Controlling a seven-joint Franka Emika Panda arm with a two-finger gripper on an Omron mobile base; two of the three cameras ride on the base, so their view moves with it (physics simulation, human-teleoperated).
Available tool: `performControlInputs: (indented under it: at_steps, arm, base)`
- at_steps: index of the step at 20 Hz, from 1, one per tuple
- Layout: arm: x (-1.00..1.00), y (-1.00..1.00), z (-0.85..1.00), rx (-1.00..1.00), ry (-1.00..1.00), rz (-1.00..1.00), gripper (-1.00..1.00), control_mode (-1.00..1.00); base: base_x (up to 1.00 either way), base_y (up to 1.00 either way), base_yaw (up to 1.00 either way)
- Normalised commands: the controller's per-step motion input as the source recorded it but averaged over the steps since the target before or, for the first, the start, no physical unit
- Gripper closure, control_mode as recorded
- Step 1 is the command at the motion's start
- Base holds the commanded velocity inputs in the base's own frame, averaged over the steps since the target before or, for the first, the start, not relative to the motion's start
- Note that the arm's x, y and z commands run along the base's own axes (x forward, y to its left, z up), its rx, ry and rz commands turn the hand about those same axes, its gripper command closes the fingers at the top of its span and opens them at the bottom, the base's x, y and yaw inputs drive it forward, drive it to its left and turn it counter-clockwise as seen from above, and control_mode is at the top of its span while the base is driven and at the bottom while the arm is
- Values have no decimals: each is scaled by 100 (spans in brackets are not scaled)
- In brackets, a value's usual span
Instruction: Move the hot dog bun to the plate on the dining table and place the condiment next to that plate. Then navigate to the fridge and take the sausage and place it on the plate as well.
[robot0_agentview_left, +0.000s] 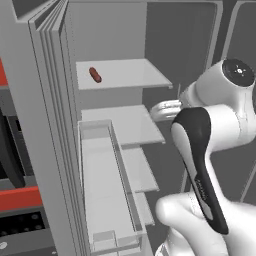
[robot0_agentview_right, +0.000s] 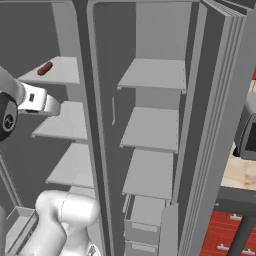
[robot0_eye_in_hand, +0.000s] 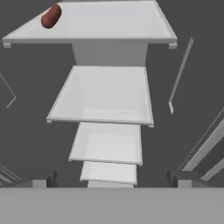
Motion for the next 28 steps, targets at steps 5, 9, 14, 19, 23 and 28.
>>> performControlInputs:
  at_steps: [5, 9, 14, 19, 23, 28]
  arm:
    - [69, 75, 43, 0, 11, 0, -100, -100]
    - [80, 65, 18, 0, 7, 0, -100, -100]
    - [69, 32, 0, 0, 0, 0, -100, -100]
    - [68, 15, 0, 0, 0, 0, -100, -100]
    - [73, 22, 0, 0, 0, 0, -100, -100]
    - [63, 33, -4, 0, 0, 0, -100, -100]
  base:
    - [0, 0, 0]
    - [0, 0, 0]
    - [0, 0, 0]
    - [0, 0, 0]
    - [0, 0, 0]
    - [0, 0, 0]
